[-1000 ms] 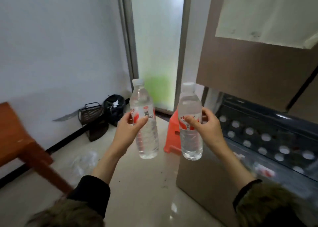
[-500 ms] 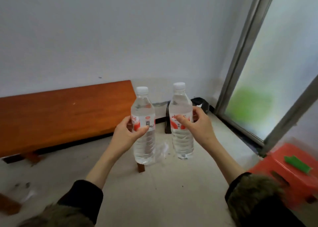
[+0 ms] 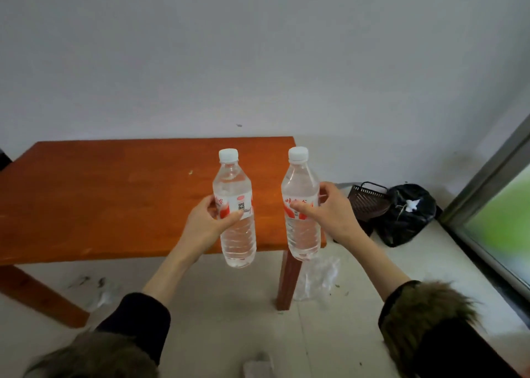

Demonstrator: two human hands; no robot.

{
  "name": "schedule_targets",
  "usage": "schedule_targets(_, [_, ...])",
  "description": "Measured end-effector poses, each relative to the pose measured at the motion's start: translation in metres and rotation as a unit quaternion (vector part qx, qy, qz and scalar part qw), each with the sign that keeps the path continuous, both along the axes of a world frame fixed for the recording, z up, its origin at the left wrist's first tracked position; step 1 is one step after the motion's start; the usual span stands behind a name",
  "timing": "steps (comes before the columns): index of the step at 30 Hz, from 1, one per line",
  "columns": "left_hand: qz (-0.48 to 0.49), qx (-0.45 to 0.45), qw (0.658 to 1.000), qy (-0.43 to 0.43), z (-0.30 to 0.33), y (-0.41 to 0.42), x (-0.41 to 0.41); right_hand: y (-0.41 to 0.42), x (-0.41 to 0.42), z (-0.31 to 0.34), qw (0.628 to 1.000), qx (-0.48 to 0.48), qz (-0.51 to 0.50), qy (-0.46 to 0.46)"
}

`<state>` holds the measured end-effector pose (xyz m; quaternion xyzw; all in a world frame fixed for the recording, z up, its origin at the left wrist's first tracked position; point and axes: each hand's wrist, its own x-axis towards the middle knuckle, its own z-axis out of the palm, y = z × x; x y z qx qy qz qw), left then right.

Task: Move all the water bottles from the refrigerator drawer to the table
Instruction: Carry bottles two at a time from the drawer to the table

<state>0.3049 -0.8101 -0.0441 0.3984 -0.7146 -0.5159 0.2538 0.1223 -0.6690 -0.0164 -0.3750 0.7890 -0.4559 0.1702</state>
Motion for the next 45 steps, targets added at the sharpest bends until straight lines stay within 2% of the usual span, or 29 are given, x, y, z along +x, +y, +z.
schedule_targets(12, [0.007,-0.011,0.991,-0.137,-0.028,-0.213,-0.082,-0.236,-0.095,-0.036,0.994,0.085,0.069,-0.005])
schedule_targets(17, [0.009,0.012,0.992,-0.125,-0.046,-0.303,-0.107,-0.322,-0.124,-0.059,0.993,0.079,0.054,-0.075])
schedule_targets(20, [-0.006,0.015,0.993,-0.114,-0.061,-0.361,-0.125,-0.373,-0.143,-0.073,0.993,0.081,0.042,-0.081])
schedule_targets(24, [-0.047,0.02,0.993,-0.108,-0.079,-0.436,-0.149,-0.439,-0.165,-0.095,0.992,0.081,0.034,-0.085])
schedule_targets(28, [-0.106,0.033,0.988,-0.104,-0.092,-0.496,-0.174,-0.491,-0.183,-0.107,0.986,0.069,0.043,-0.146])
schedule_targets(31, [-0.125,0.046,0.987,-0.089,-0.102,-0.526,-0.192,-0.522,-0.194,-0.116,0.98,0.071,0.041,-0.184])
schedule_targets(36, [-0.142,0.084,0.984,-0.065,-0.114,-0.554,-0.213,-0.557,-0.205,-0.127,0.976,0.079,0.059,-0.195])
schedule_targets(45, [-0.163,0.087,0.982,-0.047,-0.127,-0.563,-0.225,-0.571,-0.214,-0.133,0.97,0.098,0.092,-0.205])
